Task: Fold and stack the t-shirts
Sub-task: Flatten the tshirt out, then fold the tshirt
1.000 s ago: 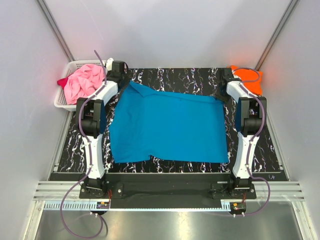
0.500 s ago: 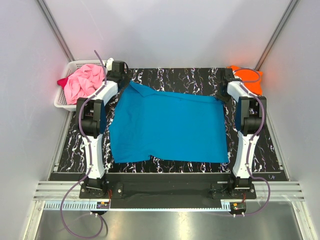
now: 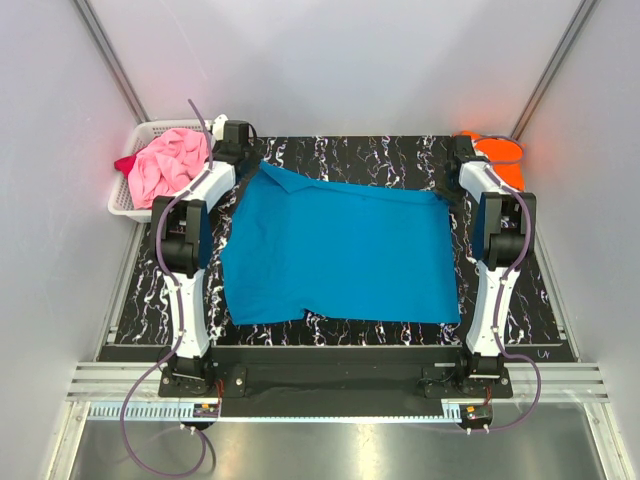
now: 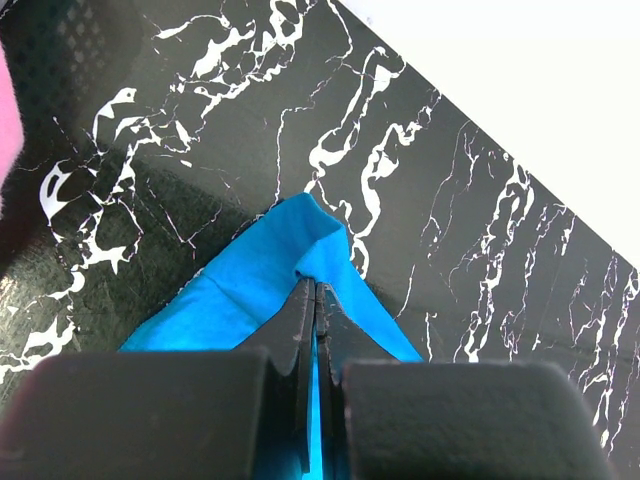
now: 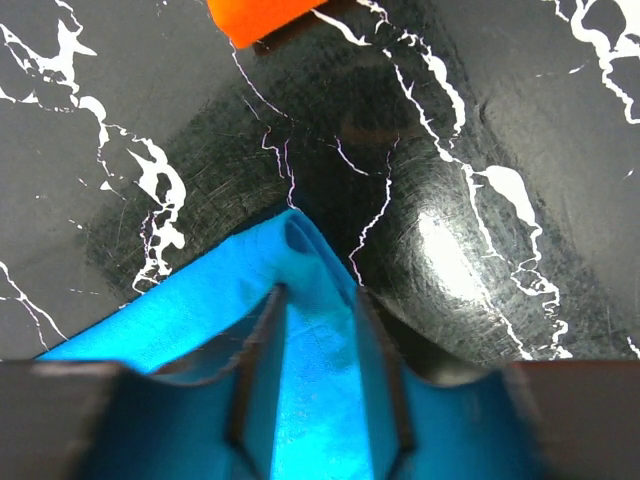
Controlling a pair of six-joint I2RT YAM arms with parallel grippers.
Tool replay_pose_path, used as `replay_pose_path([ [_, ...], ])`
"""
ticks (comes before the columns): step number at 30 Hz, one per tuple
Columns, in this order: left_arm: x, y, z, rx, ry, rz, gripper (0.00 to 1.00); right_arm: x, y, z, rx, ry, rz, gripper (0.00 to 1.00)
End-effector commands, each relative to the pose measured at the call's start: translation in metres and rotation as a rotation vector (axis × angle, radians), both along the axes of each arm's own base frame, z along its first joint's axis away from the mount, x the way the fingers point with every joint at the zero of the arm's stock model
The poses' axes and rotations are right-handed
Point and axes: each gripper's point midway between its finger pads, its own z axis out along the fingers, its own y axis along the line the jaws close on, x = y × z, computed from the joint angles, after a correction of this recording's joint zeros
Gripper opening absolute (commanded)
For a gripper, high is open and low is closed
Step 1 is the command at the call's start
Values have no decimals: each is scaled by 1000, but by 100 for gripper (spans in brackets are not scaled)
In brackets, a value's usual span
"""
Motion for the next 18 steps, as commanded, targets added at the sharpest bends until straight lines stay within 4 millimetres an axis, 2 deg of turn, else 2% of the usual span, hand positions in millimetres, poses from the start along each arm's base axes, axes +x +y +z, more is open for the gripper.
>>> replay_pose_path([
  [1,-1,-3,42,-2,-77,-19,0,12,-9,25,-38,-54,5,43],
  [7,-2,-3,39,-7,-71,-17,0,14,-9,26,-44,-52,12,43],
  [10,-2,-3,41,-4,-76,-20,0,16,-10,24,-46,-51,13,38],
  [11,-2,-3,39,-5,-71,-19,0,16,-9,23,-48,-48,15,30],
  [17,-2,-3,40,-4,-73,-20,0,19,-11,23,-53,-46,15,13],
  [18,-2,-3,40,-4,-73,-20,0,19,-11,22,-53,-45,15,7],
])
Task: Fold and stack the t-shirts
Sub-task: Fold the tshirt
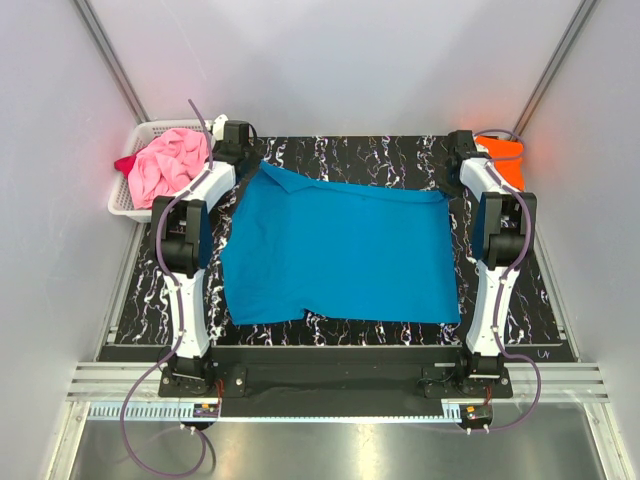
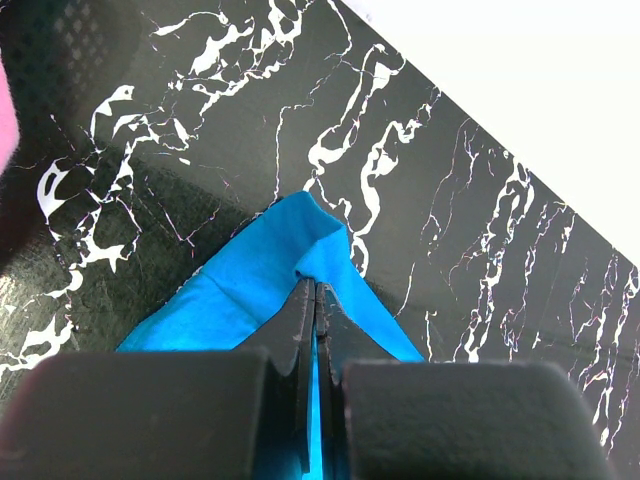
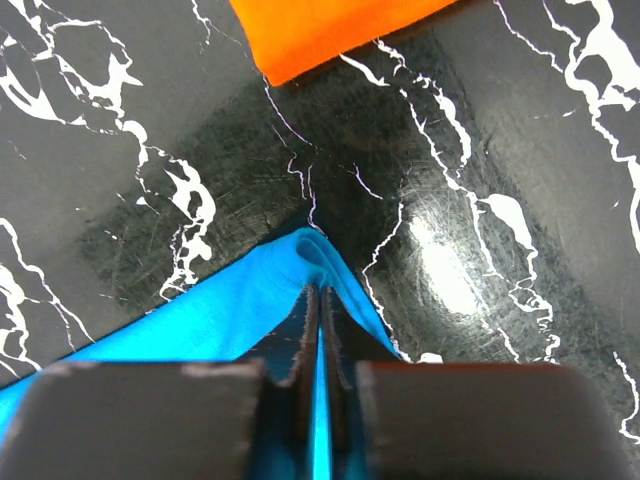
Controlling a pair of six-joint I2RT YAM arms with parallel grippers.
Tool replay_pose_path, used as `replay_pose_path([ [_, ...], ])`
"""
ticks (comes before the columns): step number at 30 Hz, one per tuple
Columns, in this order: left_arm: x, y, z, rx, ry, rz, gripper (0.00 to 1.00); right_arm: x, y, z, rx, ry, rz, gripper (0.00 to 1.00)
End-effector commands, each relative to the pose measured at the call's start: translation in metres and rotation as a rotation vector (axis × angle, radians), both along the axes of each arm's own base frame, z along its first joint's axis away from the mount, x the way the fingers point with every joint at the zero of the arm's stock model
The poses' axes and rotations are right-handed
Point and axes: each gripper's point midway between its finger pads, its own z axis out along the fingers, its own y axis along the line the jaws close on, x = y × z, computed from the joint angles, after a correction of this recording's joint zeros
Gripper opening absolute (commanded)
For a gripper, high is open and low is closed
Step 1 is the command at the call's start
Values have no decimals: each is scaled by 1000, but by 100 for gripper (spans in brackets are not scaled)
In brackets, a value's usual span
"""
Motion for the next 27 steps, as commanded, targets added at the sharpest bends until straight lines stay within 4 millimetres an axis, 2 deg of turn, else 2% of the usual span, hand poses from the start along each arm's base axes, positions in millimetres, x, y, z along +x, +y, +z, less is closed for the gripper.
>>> replay_pose_path([
  [1,-1,-2,42,-3,-77,-17,0,9,-9,11,-32,-25,-15,2],
  [7,-3,-2,41,-3,-72,-20,0,6,-11,17,-41,-24,-18,0],
  [12,-11,1,53,2,-78,-6,0,-3,-11,37,-43,-40,-24,0],
  [21,-39,13,70,35,-83,23,0,-40,-10,53,-39,-26,-39,0],
  [26,-56,19,68,49,-67,31,0,-54,-9,66,-32,-42,-39,0],
  [27,-59,19,68,49,-64,31,0,-59,-9,64,-33,-31,-37,0],
])
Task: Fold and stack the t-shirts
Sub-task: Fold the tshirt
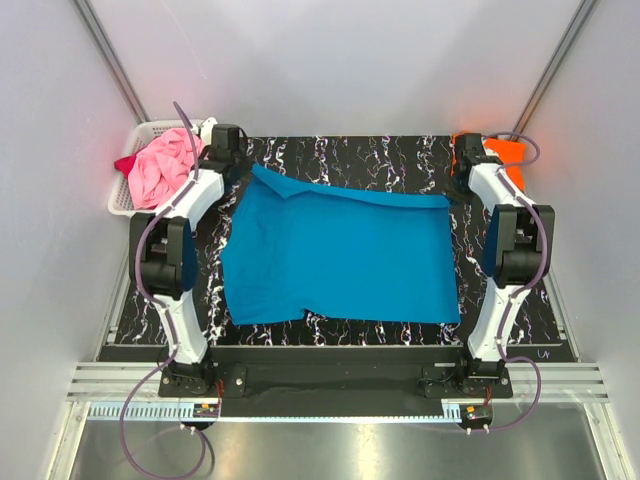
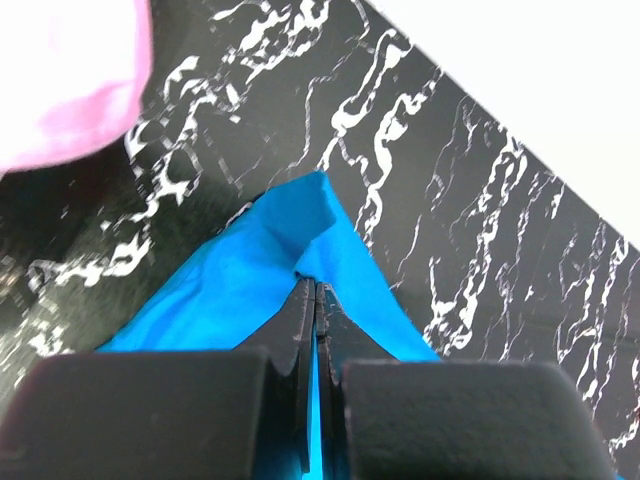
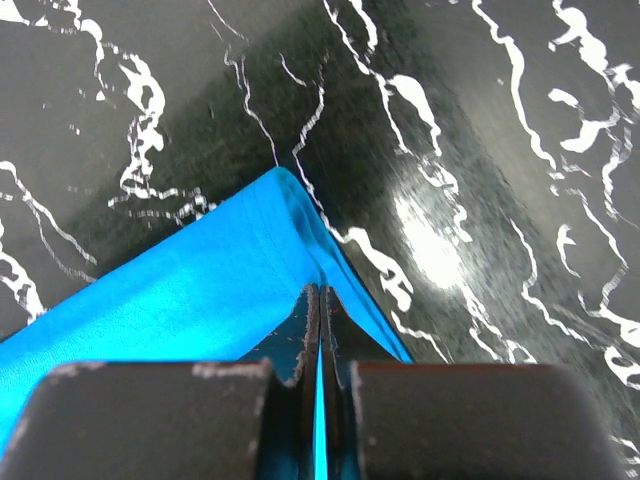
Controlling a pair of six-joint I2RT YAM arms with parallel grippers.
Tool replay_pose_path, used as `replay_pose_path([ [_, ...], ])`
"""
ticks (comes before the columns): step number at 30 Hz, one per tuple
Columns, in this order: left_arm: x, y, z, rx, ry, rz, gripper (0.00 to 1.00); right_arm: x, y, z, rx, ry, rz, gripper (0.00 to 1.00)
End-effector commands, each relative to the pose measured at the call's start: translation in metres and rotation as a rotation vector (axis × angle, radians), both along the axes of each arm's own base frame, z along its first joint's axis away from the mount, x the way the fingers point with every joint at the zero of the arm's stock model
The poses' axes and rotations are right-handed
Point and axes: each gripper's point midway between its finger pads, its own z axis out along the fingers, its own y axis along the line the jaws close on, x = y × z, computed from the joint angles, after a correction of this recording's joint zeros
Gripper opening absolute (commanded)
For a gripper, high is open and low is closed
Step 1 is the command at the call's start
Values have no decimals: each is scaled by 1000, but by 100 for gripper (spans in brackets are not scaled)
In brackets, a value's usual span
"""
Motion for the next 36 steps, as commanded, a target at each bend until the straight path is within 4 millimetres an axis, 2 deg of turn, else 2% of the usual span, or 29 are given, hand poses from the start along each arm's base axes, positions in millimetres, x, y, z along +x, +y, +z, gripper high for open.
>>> replay_pose_path([
  [1,-9,8,36,22,-79,22,0,-9,-6,29,-18,-53,-24,0],
  [2,-15,9,30,25,-63,24,0,-12,-6,33,-13,-61,-26,0],
  [5,-31,13,29,27,-55,34,0,-22,-3,34,-2,-55,-24,0],
  [11,-64,19,28,32,-43,49,0,-45,0,27,18,-28,-36,0],
  [13,-76,23,17,40,-18,63,0,-51,1,22,26,-15,-40,0],
  [15,-86,24,22,29,-30,74,0,-57,1,17,28,-1,-44,0],
  [16,-93,25,14,26,-12,76,0,-59,2,18,30,-2,-48,0],
  [18,-101,25,17,20,-18,74,0,-63,3,14,36,9,-50,0],
  [19,-106,25,11,21,-5,73,0,-65,3,14,40,9,-50,0],
  [30,-136,27,11,15,0,91,0,-86,5,17,46,11,-58,0],
  [36,-150,26,3,19,21,97,0,-99,5,15,47,23,-66,0],
])
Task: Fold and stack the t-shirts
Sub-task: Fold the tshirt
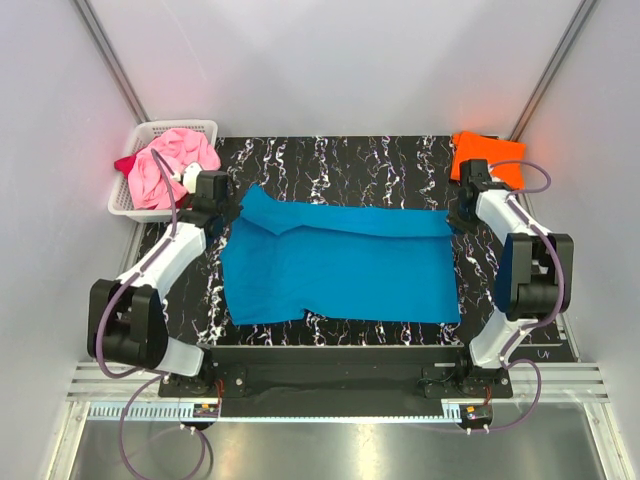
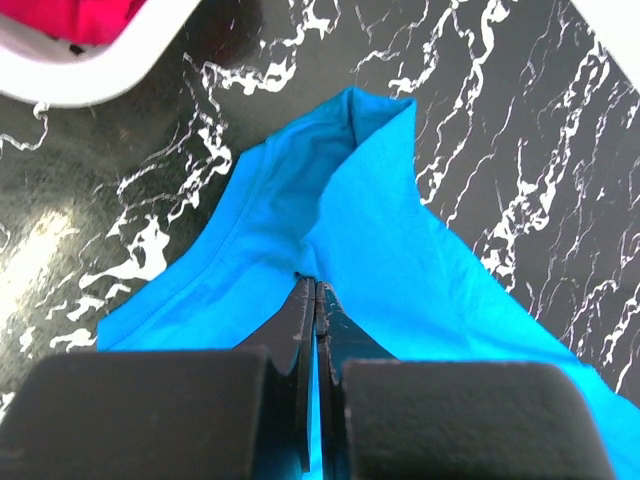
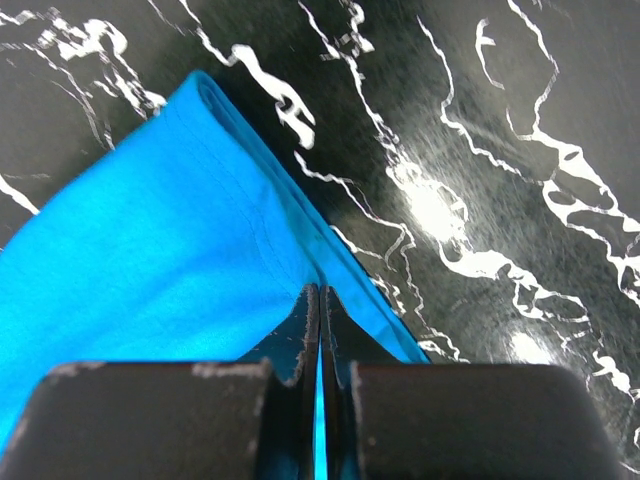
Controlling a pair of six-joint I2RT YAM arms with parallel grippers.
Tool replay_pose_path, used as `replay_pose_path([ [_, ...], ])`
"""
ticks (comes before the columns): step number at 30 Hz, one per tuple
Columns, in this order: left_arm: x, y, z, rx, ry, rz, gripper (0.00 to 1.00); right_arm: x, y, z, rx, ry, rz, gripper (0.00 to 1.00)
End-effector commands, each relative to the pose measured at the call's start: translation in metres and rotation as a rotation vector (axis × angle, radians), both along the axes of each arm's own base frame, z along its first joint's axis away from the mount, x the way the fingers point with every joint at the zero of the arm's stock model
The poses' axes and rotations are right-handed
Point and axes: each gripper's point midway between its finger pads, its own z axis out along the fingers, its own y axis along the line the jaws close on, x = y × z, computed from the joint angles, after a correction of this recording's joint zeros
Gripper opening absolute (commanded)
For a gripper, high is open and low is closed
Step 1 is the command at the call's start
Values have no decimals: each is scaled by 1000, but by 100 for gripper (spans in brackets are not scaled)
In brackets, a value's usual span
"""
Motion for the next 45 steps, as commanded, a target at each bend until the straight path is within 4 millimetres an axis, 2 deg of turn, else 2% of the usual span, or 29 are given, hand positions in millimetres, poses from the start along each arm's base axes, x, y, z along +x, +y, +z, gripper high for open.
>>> replay_pose_path([
  [1,-8,7,7,17,-31,44,0,-7,-3,14,-3,-34,-26,0],
  [11,-28,6,-8,14,12,79,0,-22,1,11,16,5,-37,1],
  [12,-31,8,-12,17,32,90,0,-24,2,11,19,13,-31,8],
  [13,-33,7,-15,14,41,100,1,-24,2,11,20,15,-29,20],
  [14,-36,7,-19,15,61,105,16,-23,2,14,19,10,-31,24],
  [16,-36,8,-22,18,71,120,26,-23,2,16,13,5,-28,31],
  [18,-39,10,-22,28,85,139,32,-22,1,19,10,0,-32,32],
  [25,-41,7,-4,23,35,159,34,-16,2,25,13,-14,-32,33],
  [28,-24,-12,2,15,23,47,32,-11,8,23,31,-14,-15,32],
  [29,-14,-28,11,-25,0,-26,32,-8,11,23,37,-23,-6,32],
  [30,-7,-36,-1,-9,32,-84,31,-5,13,21,42,-20,3,32],
  [31,-1,-44,-1,-19,37,-119,31,-1,15,22,55,-27,11,32],
  [32,10,-52,7,-30,22,-148,31,3,28,22,60,-37,47,32],
  [33,15,-62,3,-47,41,-201,31,6,32,19,63,-29,67,32],
  [34,21,-68,-13,-50,82,-222,30,11,43,21,76,-34,97,32],
  [35,32,-77,-9,-72,74,-250,29,13,46,20,77,-33,108,32],
  [36,37,-81,-11,-80,81,-265,29,16,50,16,79,-25,128,32],
  [37,44,-85,-27,-83,117,-275,28,20,57,17,90,-30,150,32],
  [38,48,-89,-30,-89,124,-285,27,23,62,16,101,-34,166,32],
  [39,58,-93,-23,-101,107,-292,27,24,65,11,112,-24,181,32],
  [40,62,-95,-36,-101,135,-293,26,28,69,13,126,-31,190,32],
  [41,70,-98,-30,-105,125,-298,26,29,71,11,134,-31,197,32],
  [43,75,-98,-35,-105,142,-285,26,33,76,7,150,-20,215,32],
  [44,75,-98,-45,-101,172,-281,26,34,77,5,155,-17,215,32],
  [45,80,-97,-42,-98,167,-270,26,35,77,1,157,-6,221,32],
])
